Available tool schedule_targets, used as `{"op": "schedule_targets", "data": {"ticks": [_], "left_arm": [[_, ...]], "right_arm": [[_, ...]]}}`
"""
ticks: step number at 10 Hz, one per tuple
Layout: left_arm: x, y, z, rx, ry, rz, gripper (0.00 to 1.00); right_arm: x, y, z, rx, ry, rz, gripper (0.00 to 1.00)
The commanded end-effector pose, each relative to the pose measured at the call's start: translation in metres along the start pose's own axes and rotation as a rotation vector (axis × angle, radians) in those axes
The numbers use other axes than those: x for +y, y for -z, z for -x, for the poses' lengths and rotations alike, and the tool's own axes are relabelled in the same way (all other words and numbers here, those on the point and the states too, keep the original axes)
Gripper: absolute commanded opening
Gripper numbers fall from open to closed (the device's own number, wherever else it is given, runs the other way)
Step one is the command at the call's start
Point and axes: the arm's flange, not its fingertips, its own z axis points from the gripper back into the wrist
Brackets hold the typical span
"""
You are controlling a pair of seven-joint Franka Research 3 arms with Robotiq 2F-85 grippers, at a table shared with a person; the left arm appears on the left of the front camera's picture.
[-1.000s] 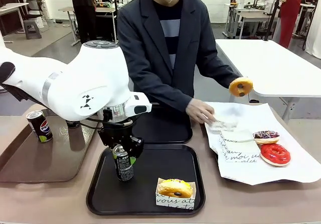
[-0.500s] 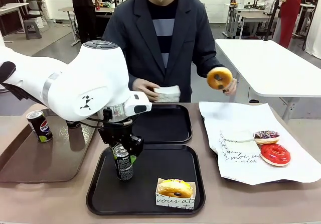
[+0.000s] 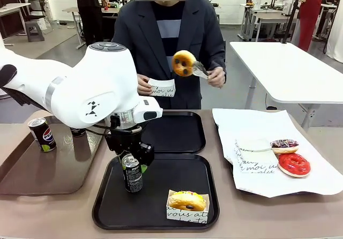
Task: Set up donuts and drinks on trays.
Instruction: Pick up one Pepsi coke and place it on the Flat Tray, then pick up one Pepsi coke from the Handle tray and place it on the Flat Tray without a Pepsi coke.
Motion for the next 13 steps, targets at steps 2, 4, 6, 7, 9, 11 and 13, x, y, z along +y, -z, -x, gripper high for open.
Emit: {"op": "schedule_targets", "data": {"ticks": [2, 4, 6, 7, 9, 11, 13], "left_arm": [[0.002, -0.018, 0.002, -0.033, -0.034, -0.023, 1.00], [0.002, -0.037, 0.006, -0.047, -0.046, -0.012, 1.00], [0.001, -0.059, 0.017, -0.068, -0.081, -0.025, 1.00], [0.002, -0.068, 0.019, -0.061, -0.087, -0.036, 1.00], [0.003, -0.061, 0.013, -0.072, -0.045, -0.021, 1.00], [0.003, -0.061, 0.013, -0.072, -0.045, -0.021, 1.00], [0.003, -0.061, 0.013, -0.072, -0.045, -0.021, 1.00]], "right_arm": [[0.000, 0.000, -0.001, 0.000, -0.012, -0.016, 1.00], [0.000, 0.000, -0.001, 0.000, -0.012, -0.016, 1.00], [0.000, 0.000, -0.001, 0.000, -0.012, -0.016, 1.00], [0.000, 0.000, -0.001, 0.000, -0.012, -0.016, 1.00], [0.000, 0.000, -0.001, 0.000, -0.012, -0.016, 1.00], [0.000, 0.000, -0.001, 0.000, -0.012, -0.016, 1.00], [0.000, 0.000, -0.001, 0.000, -0.012, -0.016, 1.00]]}}
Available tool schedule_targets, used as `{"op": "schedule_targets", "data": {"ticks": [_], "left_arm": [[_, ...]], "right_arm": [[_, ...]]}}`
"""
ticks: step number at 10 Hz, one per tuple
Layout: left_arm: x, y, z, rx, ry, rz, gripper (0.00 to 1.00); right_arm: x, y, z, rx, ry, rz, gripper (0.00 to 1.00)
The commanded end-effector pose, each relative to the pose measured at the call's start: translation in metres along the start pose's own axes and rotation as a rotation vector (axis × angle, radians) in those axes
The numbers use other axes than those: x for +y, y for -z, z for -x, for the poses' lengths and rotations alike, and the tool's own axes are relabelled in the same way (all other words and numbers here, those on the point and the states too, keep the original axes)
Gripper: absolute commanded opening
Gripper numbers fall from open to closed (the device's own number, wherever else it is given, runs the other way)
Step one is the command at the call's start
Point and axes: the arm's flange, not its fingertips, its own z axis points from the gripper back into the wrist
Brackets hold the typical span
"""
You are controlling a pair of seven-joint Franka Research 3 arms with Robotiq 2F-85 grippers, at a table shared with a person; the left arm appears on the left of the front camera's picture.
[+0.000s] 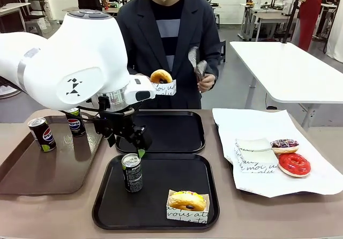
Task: Set up donuts and drinks on trays.
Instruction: Pick up one Pepsi coke from the Handle tray and place it on the Flat Tray without a Pepsi coke.
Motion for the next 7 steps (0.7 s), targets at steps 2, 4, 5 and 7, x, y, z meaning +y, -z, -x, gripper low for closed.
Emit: {"op": "schedule_targets", "data": {"ticks": [2, 4, 5, 7], "left_arm": [[0.000, 0.000, 0.000, 0.000, 0.000, 0.000, 1.00], [0.078, -0.031, 0.001, -0.015, -0.192, -0.080, 1.00], [0.115, -0.046, -0.004, 0.017, -0.248, -0.097, 1.00], [0.180, -0.065, 0.015, 0.047, -0.376, -0.153, 1.00]], "right_arm": [[0.000, 0.000, -0.001, 0.000, -0.012, -0.016, 1.00], [0.000, 0.000, -0.001, 0.000, -0.012, -0.016, 1.00], [0.000, 0.000, -0.001, 0.000, -0.012, -0.016, 1.00], [0.000, 0.000, -0.001, 0.000, -0.012, -0.016, 1.00]]}}
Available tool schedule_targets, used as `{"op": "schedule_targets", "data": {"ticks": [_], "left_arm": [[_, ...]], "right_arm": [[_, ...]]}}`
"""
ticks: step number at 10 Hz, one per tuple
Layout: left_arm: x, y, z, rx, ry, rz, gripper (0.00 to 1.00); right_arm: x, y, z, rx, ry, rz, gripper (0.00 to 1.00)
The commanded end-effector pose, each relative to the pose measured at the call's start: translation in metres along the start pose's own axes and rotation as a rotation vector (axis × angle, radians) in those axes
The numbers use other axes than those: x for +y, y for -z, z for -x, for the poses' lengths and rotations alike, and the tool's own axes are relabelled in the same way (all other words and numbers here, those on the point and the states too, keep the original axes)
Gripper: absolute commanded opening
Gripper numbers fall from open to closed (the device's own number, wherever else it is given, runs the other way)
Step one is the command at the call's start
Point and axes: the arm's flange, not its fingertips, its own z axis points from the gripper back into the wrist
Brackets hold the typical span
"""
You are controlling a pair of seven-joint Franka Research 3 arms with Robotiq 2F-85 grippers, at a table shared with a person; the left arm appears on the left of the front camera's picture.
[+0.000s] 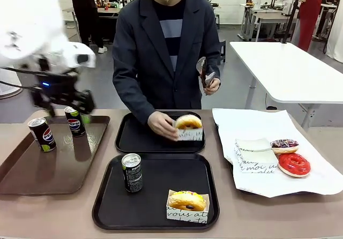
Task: Set up donuts and drinks on trays.
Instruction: Pick up one Pepsi coke from the Handle tray and place it on the Flat Tray without a Pepsi coke.
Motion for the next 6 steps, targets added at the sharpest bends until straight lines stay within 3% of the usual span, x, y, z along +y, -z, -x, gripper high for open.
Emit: {"op": "schedule_targets", "data": {"ticks": [1, 4, 6], "left_arm": [[0.046, -0.004, 0.004, 0.024, -0.111, -0.049, 1.00], [0.099, 0.005, -0.022, 0.000, -0.218, -0.082, 1.00], [0.096, 0.011, -0.022, -0.006, -0.221, -0.040, 1.00]], "right_arm": [[-0.001, 0.000, -0.001, -0.001, -0.012, -0.016, 1.00], [-0.001, 0.000, -0.001, -0.001, -0.012, -0.016, 1.00], [-0.001, 0.000, -0.001, -0.001, -0.012, -0.016, 1.00]]}}
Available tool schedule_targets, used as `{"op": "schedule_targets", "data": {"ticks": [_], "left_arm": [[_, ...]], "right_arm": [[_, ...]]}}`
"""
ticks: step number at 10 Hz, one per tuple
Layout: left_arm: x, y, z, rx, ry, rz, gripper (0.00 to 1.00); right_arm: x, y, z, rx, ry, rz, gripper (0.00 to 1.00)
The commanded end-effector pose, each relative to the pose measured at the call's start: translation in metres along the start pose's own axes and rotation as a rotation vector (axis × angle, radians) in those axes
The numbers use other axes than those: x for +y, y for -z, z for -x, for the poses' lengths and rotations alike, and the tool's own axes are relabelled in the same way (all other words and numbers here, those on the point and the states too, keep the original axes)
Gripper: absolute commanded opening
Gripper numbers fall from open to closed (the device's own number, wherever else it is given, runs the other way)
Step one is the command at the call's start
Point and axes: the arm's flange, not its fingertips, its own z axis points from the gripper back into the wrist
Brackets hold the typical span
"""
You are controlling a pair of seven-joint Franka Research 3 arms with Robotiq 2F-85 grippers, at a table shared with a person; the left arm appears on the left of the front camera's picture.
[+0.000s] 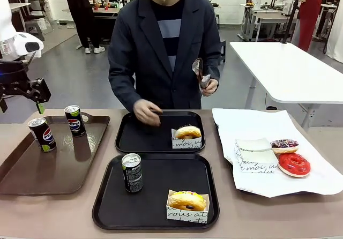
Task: Set up donuts and drinks on trays.
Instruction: Pick up one Pepsi coke from the Handle tray and place it on the Flat Tray without a Pepsi coke.
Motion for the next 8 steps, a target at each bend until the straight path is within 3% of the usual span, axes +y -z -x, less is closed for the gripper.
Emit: {"op": "schedule_targets", "data": {"ticks": [1, 7, 8], "left_arm": [[0.001, -0.005, 0.004, 0.004, 0.002, -0.006, 1.00], [0.000, -0.002, 0.002, 0.004, 0.001, -0.002, 1.00], [0.009, 0.006, -0.017, 0.060, 0.012, 0.038, 1.00]], "right_arm": [[-0.001, 0.000, -0.001, -0.001, -0.012, -0.016, 1.00], [-0.001, 0.000, -0.001, -0.001, -0.012, -0.016, 1.00], [-0.001, 0.000, -0.001, -0.001, -0.012, -0.016, 1.00]]}}
